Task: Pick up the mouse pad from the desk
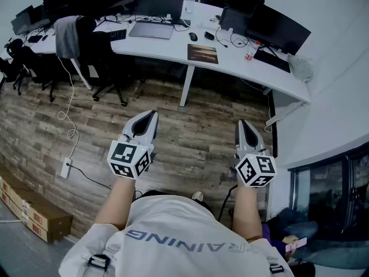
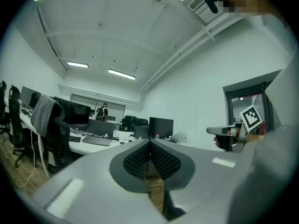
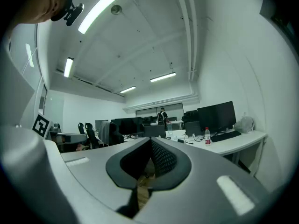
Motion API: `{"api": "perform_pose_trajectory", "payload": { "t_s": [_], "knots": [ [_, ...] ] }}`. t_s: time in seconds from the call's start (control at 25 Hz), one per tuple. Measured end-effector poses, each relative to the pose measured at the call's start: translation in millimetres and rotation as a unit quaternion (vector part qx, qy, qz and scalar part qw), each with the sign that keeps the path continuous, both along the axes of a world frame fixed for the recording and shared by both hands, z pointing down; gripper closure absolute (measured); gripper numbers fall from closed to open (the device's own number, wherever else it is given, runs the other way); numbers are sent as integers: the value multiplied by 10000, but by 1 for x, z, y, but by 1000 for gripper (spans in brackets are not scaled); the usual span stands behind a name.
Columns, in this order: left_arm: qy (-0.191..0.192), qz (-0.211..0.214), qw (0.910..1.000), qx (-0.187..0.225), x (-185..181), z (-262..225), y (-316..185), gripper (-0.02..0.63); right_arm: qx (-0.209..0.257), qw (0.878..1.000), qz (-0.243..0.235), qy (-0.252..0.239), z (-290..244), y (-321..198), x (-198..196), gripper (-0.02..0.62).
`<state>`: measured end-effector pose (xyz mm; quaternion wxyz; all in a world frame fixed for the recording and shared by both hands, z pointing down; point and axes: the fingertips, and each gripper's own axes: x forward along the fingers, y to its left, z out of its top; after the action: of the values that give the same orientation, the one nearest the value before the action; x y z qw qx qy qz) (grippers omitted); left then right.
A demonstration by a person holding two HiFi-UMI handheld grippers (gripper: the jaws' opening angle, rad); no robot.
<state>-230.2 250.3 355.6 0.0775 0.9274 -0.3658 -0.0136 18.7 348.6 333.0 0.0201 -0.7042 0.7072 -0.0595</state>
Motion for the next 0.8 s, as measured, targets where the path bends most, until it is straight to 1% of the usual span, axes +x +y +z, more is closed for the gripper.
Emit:
{"api": "perform_pose_trajectory", "payload": {
  "t_s": [0.64,0.72,0.8],
  "knots": [
    [28,97,9999,-129,5,10,-10,606,-78,10000,11,28,7,-12,-2,583],
    [44,103,9999,-128,3,10,-13,606,8,10000,43,-63,5,-14,-3,583],
    [63,116,9998,-128,1,10,-17,606,148,9993,135,-319,3,-15,1,583]
  ]
}}
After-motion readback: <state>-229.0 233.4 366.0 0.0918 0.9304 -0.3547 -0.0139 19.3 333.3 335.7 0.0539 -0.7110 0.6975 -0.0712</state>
